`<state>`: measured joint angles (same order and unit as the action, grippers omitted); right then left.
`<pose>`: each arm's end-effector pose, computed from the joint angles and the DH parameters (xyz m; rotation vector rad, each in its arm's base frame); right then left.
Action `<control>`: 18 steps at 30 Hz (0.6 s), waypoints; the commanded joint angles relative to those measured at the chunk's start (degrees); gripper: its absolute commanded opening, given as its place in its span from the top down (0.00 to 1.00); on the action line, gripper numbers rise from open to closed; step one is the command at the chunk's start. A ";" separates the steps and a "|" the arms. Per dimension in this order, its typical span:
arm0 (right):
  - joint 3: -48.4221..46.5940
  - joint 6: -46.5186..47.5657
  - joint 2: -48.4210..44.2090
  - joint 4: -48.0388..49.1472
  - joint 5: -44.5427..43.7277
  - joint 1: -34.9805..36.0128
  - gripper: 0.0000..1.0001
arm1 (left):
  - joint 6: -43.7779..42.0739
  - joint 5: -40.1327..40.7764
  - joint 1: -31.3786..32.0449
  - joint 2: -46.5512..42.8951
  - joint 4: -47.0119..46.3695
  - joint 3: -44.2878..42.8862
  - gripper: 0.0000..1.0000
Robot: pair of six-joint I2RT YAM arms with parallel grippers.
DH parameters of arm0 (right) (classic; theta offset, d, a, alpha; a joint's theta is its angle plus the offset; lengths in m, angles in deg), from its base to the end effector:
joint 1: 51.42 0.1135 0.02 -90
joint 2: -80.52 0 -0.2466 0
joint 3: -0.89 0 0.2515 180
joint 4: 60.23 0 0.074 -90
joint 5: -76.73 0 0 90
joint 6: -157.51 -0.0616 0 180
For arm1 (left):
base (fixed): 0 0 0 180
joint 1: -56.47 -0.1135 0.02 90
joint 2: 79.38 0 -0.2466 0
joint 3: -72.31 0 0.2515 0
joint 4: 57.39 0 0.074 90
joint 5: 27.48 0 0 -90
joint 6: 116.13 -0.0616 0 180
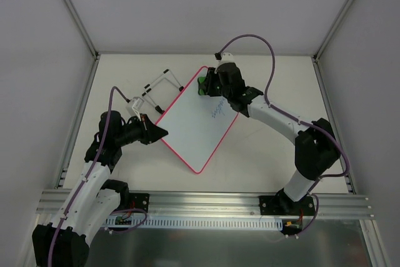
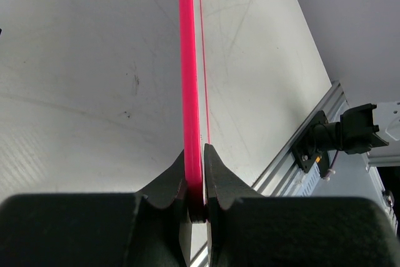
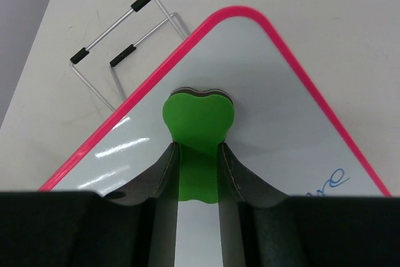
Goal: Erase the whiteboard
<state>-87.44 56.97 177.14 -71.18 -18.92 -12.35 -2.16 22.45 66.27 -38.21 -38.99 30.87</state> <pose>0.3338 0.2632 0.2776 -0.4109 1.8913 0.4896 0.1913 -0.0733 0.2393 0.2617 1.9304 -1.0537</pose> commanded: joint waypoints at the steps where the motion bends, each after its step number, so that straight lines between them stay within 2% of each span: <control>1: -3.35 1.32 2.17 -2.32 1.08 -3.12 1.00 | -10.61 -2.82 1.54 -1.18 -0.30 -1.19 1.00; 10: -2.39 1.58 3.40 -2.15 3.63 -4.53 1.00 | -11.22 -2.82 1.54 -0.47 -0.03 -1.98 1.00; 14: 3.75 -0.43 0.95 0.92 3.63 -2.77 1.00 | -11.31 -2.73 1.54 -0.04 0.06 -1.98 1.00; 18: 16.22 -7.80 -2.39 6.63 0.74 -3.21 1.00 | -11.49 -2.55 1.54 -0.12 -0.03 -1.89 1.00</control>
<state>-78.21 54.43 175.98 -65.47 -18.13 -16.65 -2.71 22.80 66.27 -38.25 -37.64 30.57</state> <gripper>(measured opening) 0.283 0.075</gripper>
